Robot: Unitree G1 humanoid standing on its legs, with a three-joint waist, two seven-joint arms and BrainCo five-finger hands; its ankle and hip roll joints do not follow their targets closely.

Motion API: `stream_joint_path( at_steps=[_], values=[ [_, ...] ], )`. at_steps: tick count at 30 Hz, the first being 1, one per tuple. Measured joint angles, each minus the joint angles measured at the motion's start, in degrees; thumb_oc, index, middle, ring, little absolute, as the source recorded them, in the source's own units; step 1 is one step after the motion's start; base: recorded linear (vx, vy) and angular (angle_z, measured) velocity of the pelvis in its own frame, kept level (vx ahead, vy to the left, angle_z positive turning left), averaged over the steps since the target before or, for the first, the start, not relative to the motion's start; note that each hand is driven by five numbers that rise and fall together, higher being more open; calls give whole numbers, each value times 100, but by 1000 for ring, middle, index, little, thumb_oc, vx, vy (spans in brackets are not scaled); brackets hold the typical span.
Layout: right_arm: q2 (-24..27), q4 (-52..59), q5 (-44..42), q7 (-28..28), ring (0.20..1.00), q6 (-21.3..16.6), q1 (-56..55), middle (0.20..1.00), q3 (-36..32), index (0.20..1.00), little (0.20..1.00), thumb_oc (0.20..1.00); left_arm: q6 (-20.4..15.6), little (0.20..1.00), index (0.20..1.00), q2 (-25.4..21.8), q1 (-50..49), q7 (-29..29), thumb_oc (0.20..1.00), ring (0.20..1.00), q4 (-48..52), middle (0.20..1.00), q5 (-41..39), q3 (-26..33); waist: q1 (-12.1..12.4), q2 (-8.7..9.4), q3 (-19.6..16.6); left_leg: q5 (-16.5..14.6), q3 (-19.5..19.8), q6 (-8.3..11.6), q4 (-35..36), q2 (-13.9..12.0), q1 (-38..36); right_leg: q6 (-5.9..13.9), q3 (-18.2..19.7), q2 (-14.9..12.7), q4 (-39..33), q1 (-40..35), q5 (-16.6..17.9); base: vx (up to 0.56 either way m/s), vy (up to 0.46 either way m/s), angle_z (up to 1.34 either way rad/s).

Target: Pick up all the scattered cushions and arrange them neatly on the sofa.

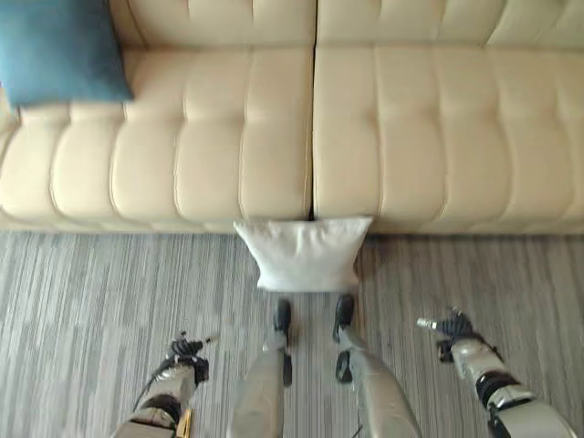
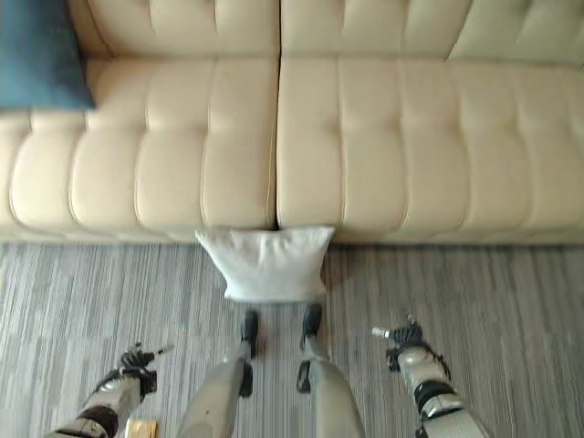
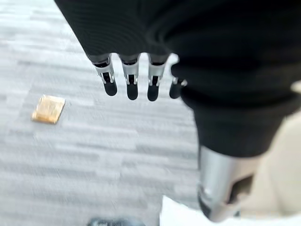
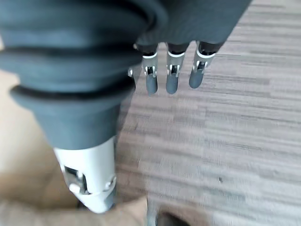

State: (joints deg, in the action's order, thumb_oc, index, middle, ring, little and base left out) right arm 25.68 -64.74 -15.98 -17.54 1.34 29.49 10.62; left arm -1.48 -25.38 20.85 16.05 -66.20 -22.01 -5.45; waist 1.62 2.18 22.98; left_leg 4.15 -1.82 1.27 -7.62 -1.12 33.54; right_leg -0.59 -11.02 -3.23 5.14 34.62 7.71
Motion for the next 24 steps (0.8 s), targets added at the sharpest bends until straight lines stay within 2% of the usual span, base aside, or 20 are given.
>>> stream_joint_path(
  at_steps=[1, 3, 4, 5, 7, 8, 10, 14, 17, 18, 19, 20, 21, 22, 24],
  values=[
    [136, 66, -179, -89, 1000, -14, 403, 1000, -10, 1000, 1000, 1000, -52, 1000, 1000, -224, 347, 34, 1000, 1000, 115, 1000, -73, -56, -15, 29, 254, 36, -57, 16, -66, -53, 380, 91, -17, -41, 98, 336, 97, -193, 28, 6],
    [387, 238, -554, -260, 1000, -128, 1082, 1000, 7, 1000, 1000, 1000, -168, 1000, 1000, -723, 965, 114, 1000, 1000, 321, 1000, -178, -255, -47, 34, 359, 53, -13, 12, -443, -31, 1369, 83, -28, -47, 287, 1258, 87, -77, 36, 7],
    [470, 346, -656, -324, 1000, -181, 1401, 1000, -5, 1000, 1000, 1000, -188, 1000, 1000, -905, 1245, 144, 1000, 1000, 329, 1000, -177, -310, -70, 29, 486, 110, -6, 6, -501, -56, 1634, 88, -25, -39, 317, 1494, 122, -54, 24, 7],
    [565, 610, -828, -458, 1000, -248, 1870, 1000, 7, 1000, 1000, 1000, -195, 1000, 1000, -1137, 1760, 232, 1000, 1000, 430, 1000, -183, -422, -113, 36, 806, 206, 26, 0, -608, -63, 1967, 106, -17, -58, 454, 1807, 210, -19, 12, 8],
    [606, 914, -951, -568, 1000, -389, 2303, 1000, -4, 1000, 1000, 1000, -298, 1000, 1000, -1349, 2222, 298, 1000, 1000, 710, 1000, -181, -479, -136, 68, 989, 223, 46, 11, -785, -48, 2423, 95, -25, -93, 628, 2270, 215, 12, 6, 12],
    [603, 1069, -1002, -590, 1000, -522, 2564, 1000, 13, 1000, 1000, 1000, -394, 1000, 1000, -1336, 2566, 328, 1000, 1000, 786, 1000, -185, -524, -131, 59, 1086, 277, 77, 60, -870, -17, 2633, -28, -23, -114, 724, 2462, 331, 34, 8, 20],
    [500, 1349, -1220, -744, 1000, -619, 2890, 1000, 229, 1000, 1000, 1000, -423, 1000, 1000, -1313, 2999, 441, 1000, 1000, 906, 1000, -190, -790, -119, 67, 1085, 254, 137, 38, -983, 18, 2956, -183, -40, -160, 993, 2823, 218, 38, 2, 20],
    [313, 1886, -1350, -966, 1000, -853, 3456, 1000, 478, 1000, 1000, 1000, -540, 1000, 1000, -1180, 3470, 628, 1000, 1000, 1250, 1000, -383, -1149, -99, 73, 1077, 270, 170, -5, -1046, 83, 3181, -292, -71, -280, 1460, 3213, 27, 19, 2, 12],
    [247, 2037, -1493, -1252, 1000, -1002, 3732, 1000, 578, 1000, 1000, 1000, -581, 1000, 1000, -1063, 3971, 719, 1000, 1000, 1481, 1000, -440, -1539, -113, 75, 1066, 215, 235, -13, -1269, 144, 3497, -297, -72, -382, 1934, 3605, -216, 21, 1, 16],
    [263, 2045, -1495, -1372, 950, -1144, 3724, 950, 567, 950, 950, 950, -610, 1000, 1000, -1047, 4204, 783, 1000, 1000, 1525, 1000, -445, -1733, -120, 71, 1062, 181, 266, -10, -1422, 167, 3675, -287, -78, -425, 2146, 3787, -307, 10, 2, 15],
    [246, 2053, -1490, -1436, 435, -1306, 3736, 435, 570, 435, 435, 435, -622, 1000, 1000, -985, 4368, 772, 1000, 1000, 1568, 1000, -439, -1813, -156, 72, 1062, 127, 285, 5, -1549, 177, 3838, -230, -89, -443, 2256, 3931, -411, 29, 36, 9],
    [251, 2072, -1491, -1437, 200, -1357, 3758, 200, 573, 200, 200, 200, -641, 846, 846, -921, 4469, 770, 846, 846, 1615, 846, -439, -1833, -171, 72, 1062, 92, 280, 27, -1616, 170, 3925, -228, -89, -441, 2292, 4011, -427, 33, 37, 2],
    [173, 2061, -1526, -1435, 200, -1357, 3818, 200, 640, 200, 200, 200, -623, 244, 244, -753, 4635, 828, 244, 244, 1651, 244, -445, -2007, -196, 72, 1048, 73, 266, 13, -1741, 176, 4031, -225, -49, -454, 2400, 4130, -433, 33, 23, -5],
    [124, 2036, -1579, -1431, 200, -1373, 3873, 200, 637, 200, 200, 200, -616, 200, 200, -675, 4715, 848, 200, 200, 1710, 200, -450, -2139, -189, 71, 1037, 13, 264, -4, -1885, 175, 4125, -233, -11, -453, 2520, 4228, -462, 15, -3, -8],
    [-17, 2026, -1693, -1395, 200, -1473, 4045, 200, 644, 200, 200, 200, -668, 200, 200, -450, 4863, 831, 200, 200, 1912, 200, -493, -2133, -201, 67, 1034, -113, 234, 18, -2090, 153, 4331, -255, 12, -454, 2652, 4415, -499, 11, -4, -10]
  ],
)
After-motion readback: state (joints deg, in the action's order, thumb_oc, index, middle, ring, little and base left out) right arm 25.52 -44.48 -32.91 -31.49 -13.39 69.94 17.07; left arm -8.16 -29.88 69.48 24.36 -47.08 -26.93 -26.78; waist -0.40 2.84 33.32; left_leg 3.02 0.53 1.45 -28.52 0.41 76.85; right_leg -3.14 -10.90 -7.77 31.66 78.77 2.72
